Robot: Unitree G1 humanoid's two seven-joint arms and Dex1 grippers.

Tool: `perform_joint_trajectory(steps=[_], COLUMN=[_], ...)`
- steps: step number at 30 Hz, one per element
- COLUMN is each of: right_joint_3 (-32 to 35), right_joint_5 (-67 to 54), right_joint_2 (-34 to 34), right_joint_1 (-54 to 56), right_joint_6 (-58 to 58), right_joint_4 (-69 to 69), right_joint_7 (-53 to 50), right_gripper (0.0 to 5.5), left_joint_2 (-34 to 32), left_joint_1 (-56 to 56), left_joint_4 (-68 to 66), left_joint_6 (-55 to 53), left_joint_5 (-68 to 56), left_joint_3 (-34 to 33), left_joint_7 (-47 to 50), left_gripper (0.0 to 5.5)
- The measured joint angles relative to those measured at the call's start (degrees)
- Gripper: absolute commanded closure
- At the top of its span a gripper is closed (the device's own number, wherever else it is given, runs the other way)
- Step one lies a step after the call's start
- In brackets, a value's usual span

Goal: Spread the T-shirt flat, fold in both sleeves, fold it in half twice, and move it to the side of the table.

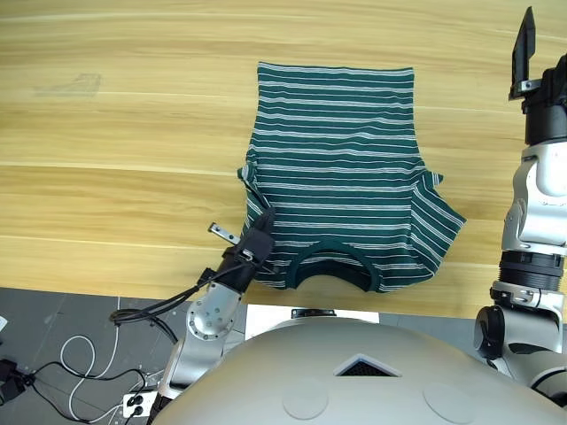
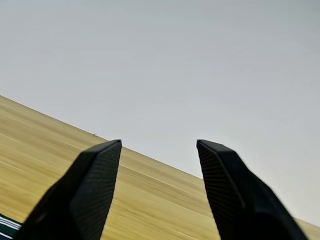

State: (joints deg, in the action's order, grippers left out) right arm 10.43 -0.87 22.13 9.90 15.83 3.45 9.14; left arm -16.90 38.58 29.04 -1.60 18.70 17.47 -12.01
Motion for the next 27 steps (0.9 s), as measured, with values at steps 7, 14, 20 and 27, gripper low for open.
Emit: perform_joint_trajectory(steps=[7, 14, 20, 27], right_joint_3=[0.0, 0.0, -0.1, 0.7], right_joint_5=[0.0, 0.0, 0.0, -4.2], right_joint_2=[0.0, 0.0, 0.0, 0.0], right_joint_1=[-0.1, -0.7, -0.8, -2.4], right_joint_6=[0.3, 0.4, 0.4, -2.8], right_joint_4=[0.2, 0.4, 0.7, 0.0], right_joint_7=[0.0, 0.0, 0.2, 4.2], right_gripper=[2.72, 2.72, 2.72, 2.72], left_joint_2=[-1.0, -0.5, -1.9, -9.6], left_joint_1=[-2.4, -3.2, -0.6, 2.1], left_joint_4=[-5.3, -6.2, -3.1, 11.0], left_joint_6=[-1.7, -0.6, -1.1, -0.7], left_joint_5=[2.6, 2.5, -1.0, -18.5], left_joint_3=[1.5, 1.8, 1.9, -4.2], left_joint_7=[0.3, 2.0, -2.0, -14.3], left_gripper=[5.48, 5.2, 4.22, 3.18])
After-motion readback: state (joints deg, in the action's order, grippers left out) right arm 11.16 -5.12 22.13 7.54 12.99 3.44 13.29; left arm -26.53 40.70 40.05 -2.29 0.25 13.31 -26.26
